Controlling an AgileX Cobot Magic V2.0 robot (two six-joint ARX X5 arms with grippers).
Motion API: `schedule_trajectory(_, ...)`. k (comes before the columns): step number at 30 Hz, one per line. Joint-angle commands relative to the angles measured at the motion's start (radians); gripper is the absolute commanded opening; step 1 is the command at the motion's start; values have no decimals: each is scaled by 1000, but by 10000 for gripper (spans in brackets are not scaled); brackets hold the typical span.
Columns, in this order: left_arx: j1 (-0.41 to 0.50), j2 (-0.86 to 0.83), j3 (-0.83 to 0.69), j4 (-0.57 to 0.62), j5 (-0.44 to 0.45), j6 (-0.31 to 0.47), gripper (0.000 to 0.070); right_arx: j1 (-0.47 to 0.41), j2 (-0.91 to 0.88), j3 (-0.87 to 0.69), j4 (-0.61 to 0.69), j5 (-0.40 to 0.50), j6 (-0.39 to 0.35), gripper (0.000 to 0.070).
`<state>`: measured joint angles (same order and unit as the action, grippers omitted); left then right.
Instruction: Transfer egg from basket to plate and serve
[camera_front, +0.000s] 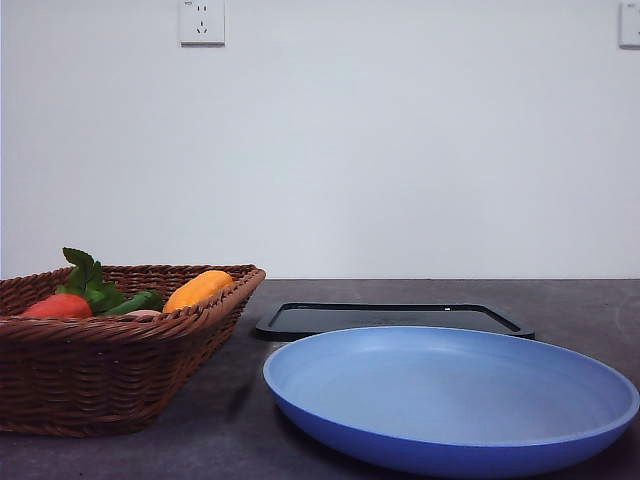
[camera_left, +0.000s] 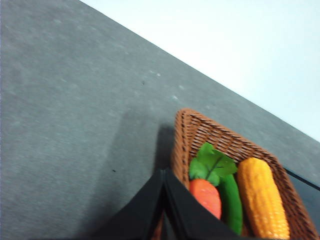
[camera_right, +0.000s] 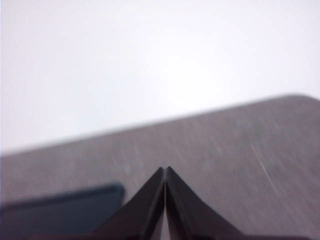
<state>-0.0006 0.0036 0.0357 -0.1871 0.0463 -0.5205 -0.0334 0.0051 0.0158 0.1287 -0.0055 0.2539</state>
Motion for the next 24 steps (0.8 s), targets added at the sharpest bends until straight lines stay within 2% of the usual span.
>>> schedule_trajectory(1, 0, -1, -12, 3, 16, -27, 0, 1, -2, -2, 42, -3, 74, 0)
schedule_trajectory(4, 0, -1, -10, 2, 66, -27, 0, 1, -2, 7, 62, -6, 147, 0)
schedule_trajectory(6, 0, -1, 0, 0, 91, -27, 0, 1, -1, 23, 23, -7, 166, 0)
schedule_trajectory(13, 0, 56, 112, -38, 95, -14, 0, 1, 13, 192, -318, 1, 158, 0)
schedule_trajectory(17, 0, 160, 215, -96, 98, 9, 0, 1, 45, 312, -450, 12, 142, 0)
schedule_trajectory(24, 0, 365, 386, -156, 231, 102, 0, 1, 130, 478, -592, -25, 116, 0)
